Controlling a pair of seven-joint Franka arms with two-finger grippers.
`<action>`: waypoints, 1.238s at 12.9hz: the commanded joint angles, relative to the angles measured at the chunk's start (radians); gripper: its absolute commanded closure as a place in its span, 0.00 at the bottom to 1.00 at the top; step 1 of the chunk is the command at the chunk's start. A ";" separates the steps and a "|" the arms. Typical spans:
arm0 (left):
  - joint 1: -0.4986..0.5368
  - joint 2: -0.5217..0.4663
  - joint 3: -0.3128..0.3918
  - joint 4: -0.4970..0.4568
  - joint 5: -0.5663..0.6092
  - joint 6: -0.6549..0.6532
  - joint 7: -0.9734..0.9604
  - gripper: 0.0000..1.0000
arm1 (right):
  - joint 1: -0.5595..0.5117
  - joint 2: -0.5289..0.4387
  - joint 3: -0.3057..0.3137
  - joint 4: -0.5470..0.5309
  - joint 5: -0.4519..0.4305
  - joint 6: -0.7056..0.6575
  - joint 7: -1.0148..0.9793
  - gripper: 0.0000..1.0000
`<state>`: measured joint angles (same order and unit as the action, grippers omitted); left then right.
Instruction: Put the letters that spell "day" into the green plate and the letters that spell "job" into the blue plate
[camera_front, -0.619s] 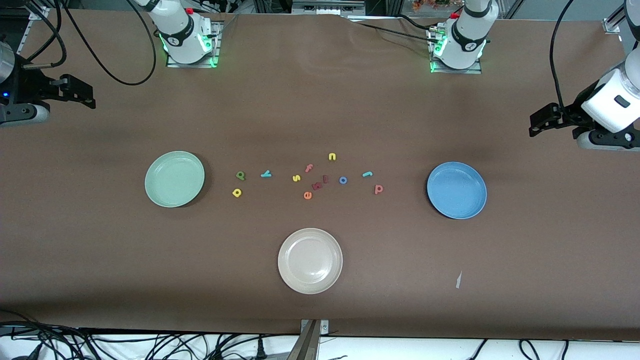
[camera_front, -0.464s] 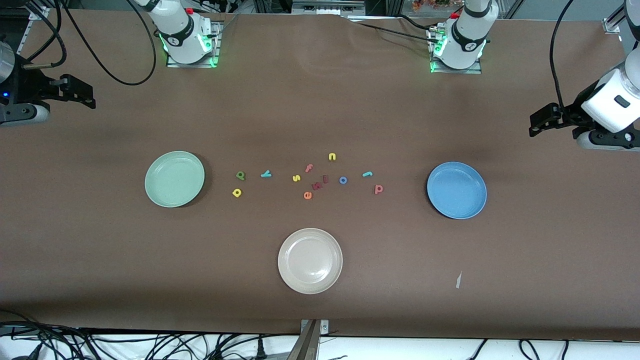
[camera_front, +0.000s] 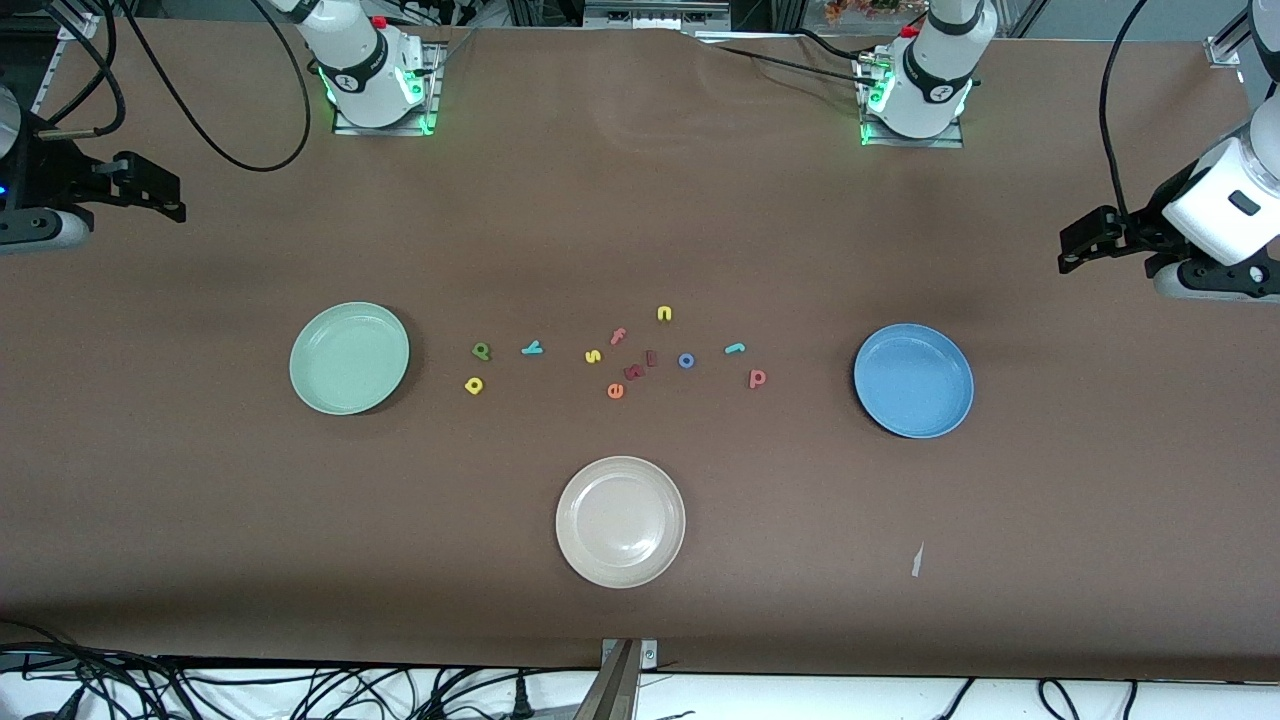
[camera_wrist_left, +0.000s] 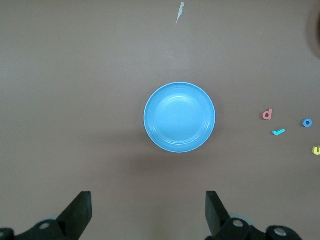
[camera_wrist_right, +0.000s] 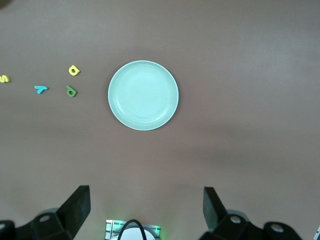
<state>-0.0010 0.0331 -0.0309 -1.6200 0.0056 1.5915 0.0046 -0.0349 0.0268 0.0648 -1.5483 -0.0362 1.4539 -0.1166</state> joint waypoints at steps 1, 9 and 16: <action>-0.001 0.011 -0.003 0.029 0.007 -0.019 0.008 0.00 | 0.000 0.013 0.000 0.020 0.036 0.002 0.017 0.00; -0.001 0.011 -0.003 0.029 0.007 -0.019 0.008 0.00 | -0.003 0.021 -0.003 0.004 0.045 0.016 0.003 0.00; -0.001 0.011 -0.003 0.029 0.007 -0.019 0.008 0.00 | -0.002 0.019 -0.003 0.002 0.044 0.003 0.003 0.00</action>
